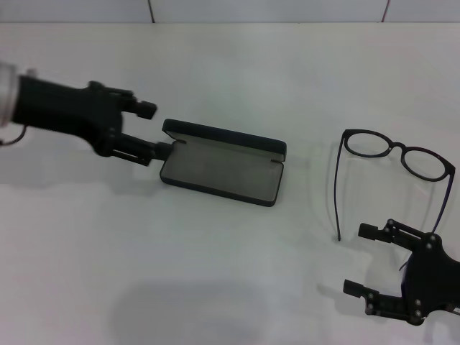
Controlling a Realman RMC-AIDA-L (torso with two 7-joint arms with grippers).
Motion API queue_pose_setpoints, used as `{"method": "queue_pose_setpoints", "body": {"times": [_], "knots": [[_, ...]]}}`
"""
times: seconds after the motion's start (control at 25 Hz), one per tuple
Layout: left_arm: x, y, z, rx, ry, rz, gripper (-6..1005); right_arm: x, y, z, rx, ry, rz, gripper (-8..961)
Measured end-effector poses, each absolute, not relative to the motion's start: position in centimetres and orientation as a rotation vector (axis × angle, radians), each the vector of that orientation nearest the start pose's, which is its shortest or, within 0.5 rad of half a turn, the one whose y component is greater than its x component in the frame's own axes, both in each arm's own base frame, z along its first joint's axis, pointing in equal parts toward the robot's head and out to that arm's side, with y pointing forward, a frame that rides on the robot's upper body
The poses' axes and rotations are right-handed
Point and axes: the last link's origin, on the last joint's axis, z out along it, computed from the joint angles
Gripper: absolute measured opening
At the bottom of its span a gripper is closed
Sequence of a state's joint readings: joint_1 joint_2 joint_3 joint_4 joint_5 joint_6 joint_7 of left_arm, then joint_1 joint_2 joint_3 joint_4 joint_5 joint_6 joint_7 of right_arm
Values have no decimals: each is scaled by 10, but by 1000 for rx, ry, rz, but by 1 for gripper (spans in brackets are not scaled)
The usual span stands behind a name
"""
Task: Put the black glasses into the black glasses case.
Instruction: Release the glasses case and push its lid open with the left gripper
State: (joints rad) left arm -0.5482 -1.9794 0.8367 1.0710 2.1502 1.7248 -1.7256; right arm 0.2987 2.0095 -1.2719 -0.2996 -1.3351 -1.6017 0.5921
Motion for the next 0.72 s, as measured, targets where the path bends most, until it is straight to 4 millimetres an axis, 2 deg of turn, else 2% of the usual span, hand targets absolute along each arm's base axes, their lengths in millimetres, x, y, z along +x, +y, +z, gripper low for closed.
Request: {"method": "queue_pose_setpoints", "body": {"times": [0.16, 0.4, 0.72], "knots": [[-202, 364, 56, -2948, -313, -7, 851, 302, 229, -44, -2656, 125, 909, 799], [-177, 384, 27, -2924, -51, 251, 847, 301, 230, -44, -2655, 125, 909, 800], [-166, 392, 4, -2877, 153, 328, 842, 298, 232, -46, -2668, 108, 915, 800]]}}
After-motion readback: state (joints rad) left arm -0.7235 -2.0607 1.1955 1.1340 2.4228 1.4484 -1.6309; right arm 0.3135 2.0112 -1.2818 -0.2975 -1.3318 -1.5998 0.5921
